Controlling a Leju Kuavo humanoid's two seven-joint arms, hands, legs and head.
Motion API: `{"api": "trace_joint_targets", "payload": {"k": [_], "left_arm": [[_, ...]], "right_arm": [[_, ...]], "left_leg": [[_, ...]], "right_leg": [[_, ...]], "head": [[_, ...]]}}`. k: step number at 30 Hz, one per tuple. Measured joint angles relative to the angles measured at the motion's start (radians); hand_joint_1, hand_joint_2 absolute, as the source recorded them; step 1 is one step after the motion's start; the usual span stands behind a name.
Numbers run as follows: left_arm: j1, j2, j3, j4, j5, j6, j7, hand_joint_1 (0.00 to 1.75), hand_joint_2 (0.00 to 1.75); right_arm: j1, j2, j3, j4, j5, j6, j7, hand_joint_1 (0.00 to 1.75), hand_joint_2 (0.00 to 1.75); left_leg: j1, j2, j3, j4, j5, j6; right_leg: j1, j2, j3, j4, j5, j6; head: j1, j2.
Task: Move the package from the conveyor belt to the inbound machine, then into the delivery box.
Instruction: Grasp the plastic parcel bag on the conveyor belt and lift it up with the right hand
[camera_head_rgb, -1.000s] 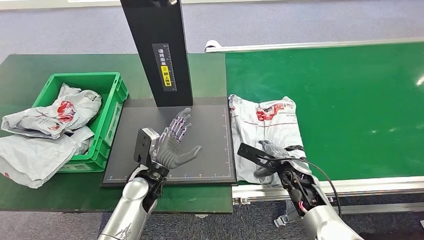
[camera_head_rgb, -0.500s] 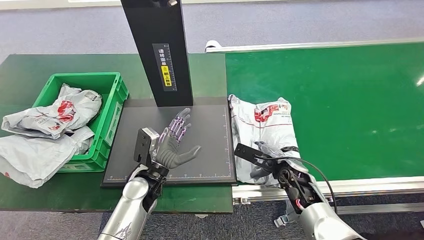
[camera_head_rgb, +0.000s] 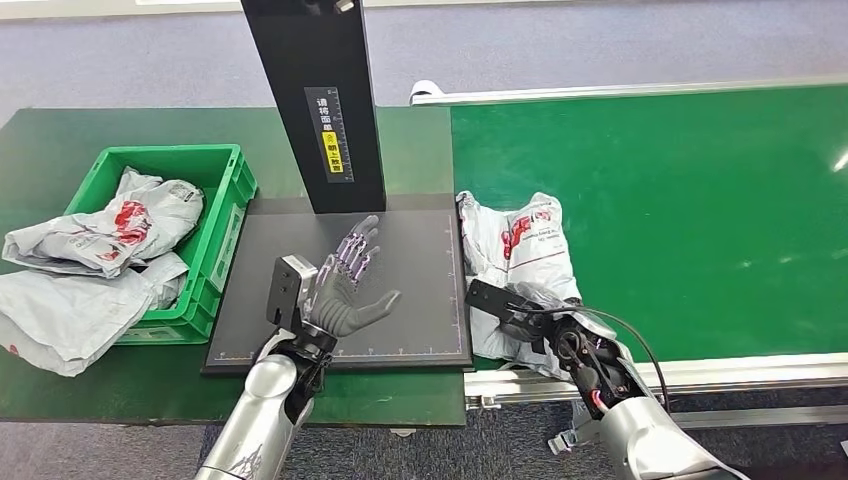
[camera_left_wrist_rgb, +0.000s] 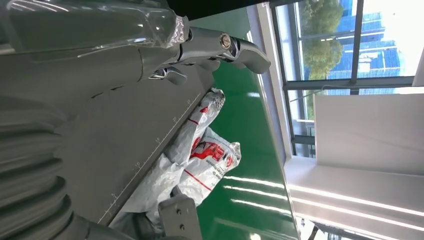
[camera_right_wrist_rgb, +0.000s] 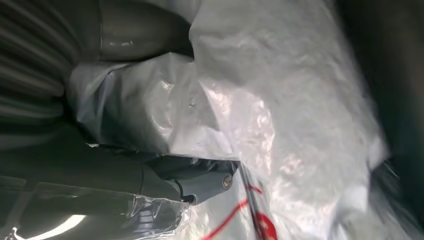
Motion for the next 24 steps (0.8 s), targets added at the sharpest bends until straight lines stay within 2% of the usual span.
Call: {"api": "trace_joint_targets", "payload": {"k": [11,16,21,24], "left_arm": [[0.013,0.003,0.009,-0.020,0.002,0.013,0.001,0.00,1.75],[0.028,0.003,0.011,-0.042,0.002,0.027,0.003,0.00,1.75],[0.052,0.003,0.015,-0.075,0.004,0.039,0.007,0.00,1.75],[0.056,0.003,0.017,-0.084,0.006,0.040,0.007,0.00,1.75]], "right_arm": [[0.001,0.005,0.019,-0.035,-0.046,-0.058,-0.024,1.75,1.75],[0.008,0.016,0.007,-0.064,-0.122,-0.164,-0.019,1.75,1.75],[0.049,0.035,-0.063,-0.206,-0.301,-0.290,-0.140,1.75,1.75],[0.072,0.043,-0.098,-0.301,-0.352,-0.320,-0.189,1.75,1.75]], "left_leg": [[0.000,0.000,0.000,0.000,0.000,0.000],[0.000,0.000,-0.001,0.000,0.000,0.000],[0.000,0.000,-0.001,0.000,0.000,0.000],[0.000,0.000,-0.001,0.000,0.000,0.000]], "right_leg": [[0.000,0.000,0.000,0.000,0.000,0.000],[0.000,0.000,-0.001,0.000,0.000,0.000],[0.000,0.000,-0.001,0.000,0.000,0.000],[0.000,0.000,-0.001,0.000,0.000,0.000]], "head": [[0.000,0.000],[0.000,0.000],[0.000,0.000],[0.000,0.000]]}}
